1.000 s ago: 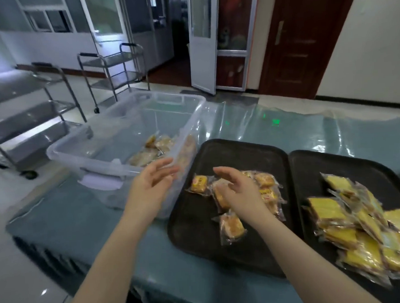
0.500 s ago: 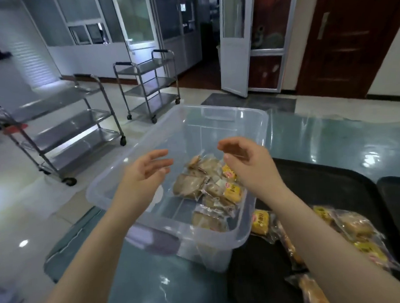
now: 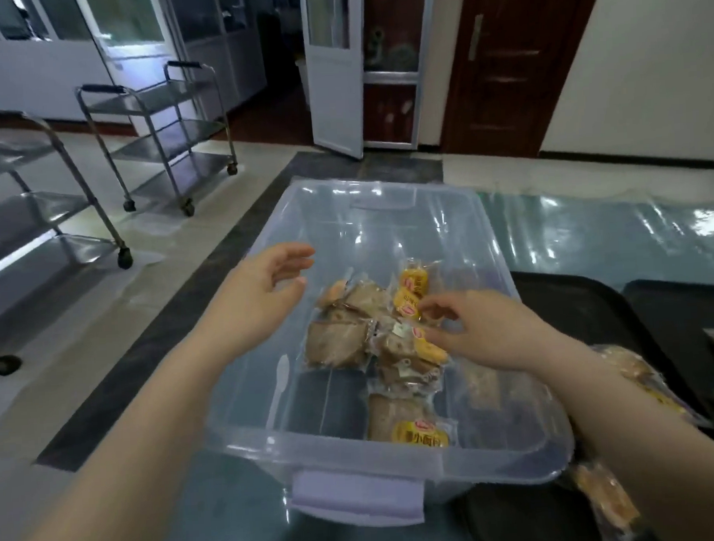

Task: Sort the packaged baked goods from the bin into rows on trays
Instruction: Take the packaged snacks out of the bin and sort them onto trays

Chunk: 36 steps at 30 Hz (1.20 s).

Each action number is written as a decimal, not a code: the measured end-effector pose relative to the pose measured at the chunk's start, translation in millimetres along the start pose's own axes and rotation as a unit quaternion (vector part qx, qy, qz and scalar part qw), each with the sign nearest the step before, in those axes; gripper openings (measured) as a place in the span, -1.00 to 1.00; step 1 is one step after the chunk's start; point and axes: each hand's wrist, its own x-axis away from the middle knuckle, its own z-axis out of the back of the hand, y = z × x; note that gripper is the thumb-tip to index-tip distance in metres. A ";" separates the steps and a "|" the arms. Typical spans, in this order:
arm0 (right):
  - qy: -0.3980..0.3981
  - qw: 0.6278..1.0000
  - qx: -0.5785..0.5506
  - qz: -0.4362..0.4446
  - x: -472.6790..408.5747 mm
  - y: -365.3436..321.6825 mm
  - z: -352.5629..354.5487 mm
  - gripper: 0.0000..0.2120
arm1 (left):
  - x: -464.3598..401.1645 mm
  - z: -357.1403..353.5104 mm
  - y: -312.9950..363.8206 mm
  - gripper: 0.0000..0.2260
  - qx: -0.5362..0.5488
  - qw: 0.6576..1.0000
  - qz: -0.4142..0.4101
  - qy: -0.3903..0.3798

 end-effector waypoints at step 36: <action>-0.219 0.943 -0.054 -0.244 -102.1 26.9 -159.2 0.20 | -110.9 -152.5 -165.5 0.00 -0.336 0.886 0.113 -0.298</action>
